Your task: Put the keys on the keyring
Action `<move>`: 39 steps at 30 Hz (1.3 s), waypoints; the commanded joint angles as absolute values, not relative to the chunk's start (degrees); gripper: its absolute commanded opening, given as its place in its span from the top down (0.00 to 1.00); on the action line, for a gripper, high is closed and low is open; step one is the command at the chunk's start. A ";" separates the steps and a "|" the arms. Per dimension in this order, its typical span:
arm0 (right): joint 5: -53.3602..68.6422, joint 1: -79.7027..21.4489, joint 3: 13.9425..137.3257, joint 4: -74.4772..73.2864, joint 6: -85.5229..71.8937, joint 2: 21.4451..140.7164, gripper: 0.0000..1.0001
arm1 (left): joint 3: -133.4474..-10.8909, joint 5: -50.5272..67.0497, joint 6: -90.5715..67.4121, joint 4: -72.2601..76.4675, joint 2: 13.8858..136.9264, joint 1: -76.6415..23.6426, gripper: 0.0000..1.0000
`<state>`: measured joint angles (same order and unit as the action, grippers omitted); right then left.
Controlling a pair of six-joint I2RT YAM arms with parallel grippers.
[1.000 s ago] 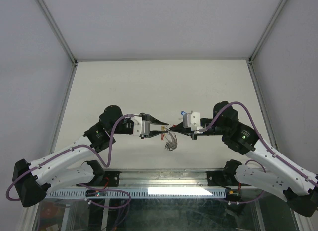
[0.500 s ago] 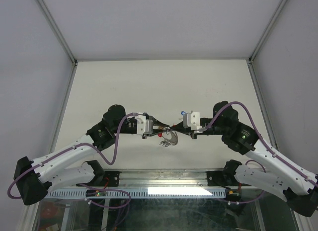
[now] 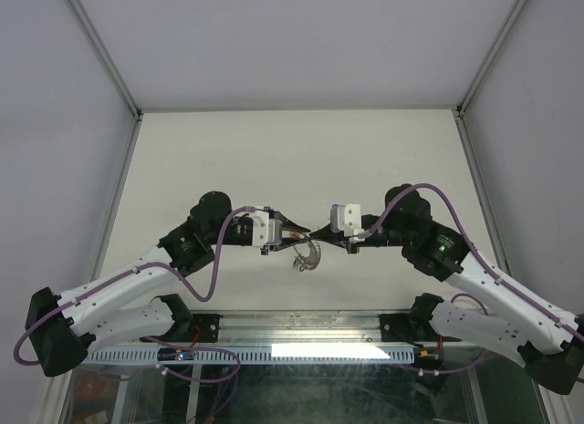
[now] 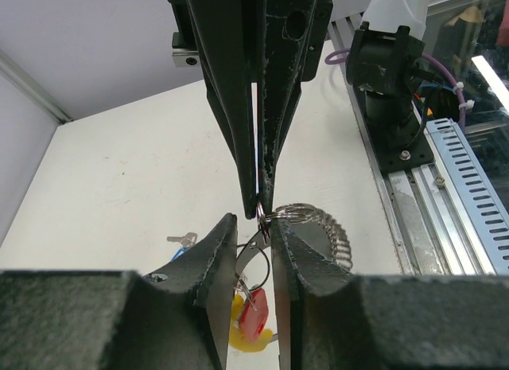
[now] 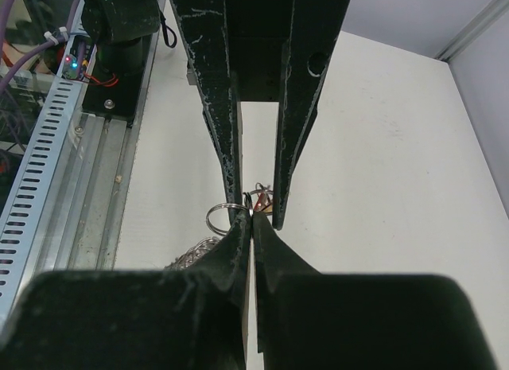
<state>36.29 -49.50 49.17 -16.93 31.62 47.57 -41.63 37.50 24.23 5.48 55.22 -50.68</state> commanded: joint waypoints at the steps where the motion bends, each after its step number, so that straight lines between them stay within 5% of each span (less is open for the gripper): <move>1: 36.77 -49.83 51.33 -14.40 31.90 47.40 1.00 | -43.79 37.31 24.53 8.17 54.97 -51.02 0.79; 7: 37.04 -49.92 51.32 -14.46 32.08 47.27 1.00 | -43.86 36.91 24.64 7.98 55.53 -51.02 1.00; 13: 37.10 -49.92 51.78 -16.18 33.48 46.18 1.00 | -43.86 35.83 26.27 5.92 55.43 -50.98 1.00; 20: 34.11 -49.92 52.82 -20.91 36.47 43.17 0.68 | -43.35 35.01 28.26 4.44 54.16 -50.98 1.00; 33: 34.19 -49.94 51.08 -18.87 34.17 43.52 0.65 | -46.45 32.79 32.34 -2.31 55.06 -50.98 1.00; 39: 25.91 -49.92 48.79 -13.19 25.80 44.21 0.49 | -49.57 21.61 27.45 -4.22 57.52 -50.98 1.00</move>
<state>31.90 -49.65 49.76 -20.16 32.88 43.90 -45.25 29.91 30.50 -5.39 56.64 -50.68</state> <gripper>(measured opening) 0.460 0.008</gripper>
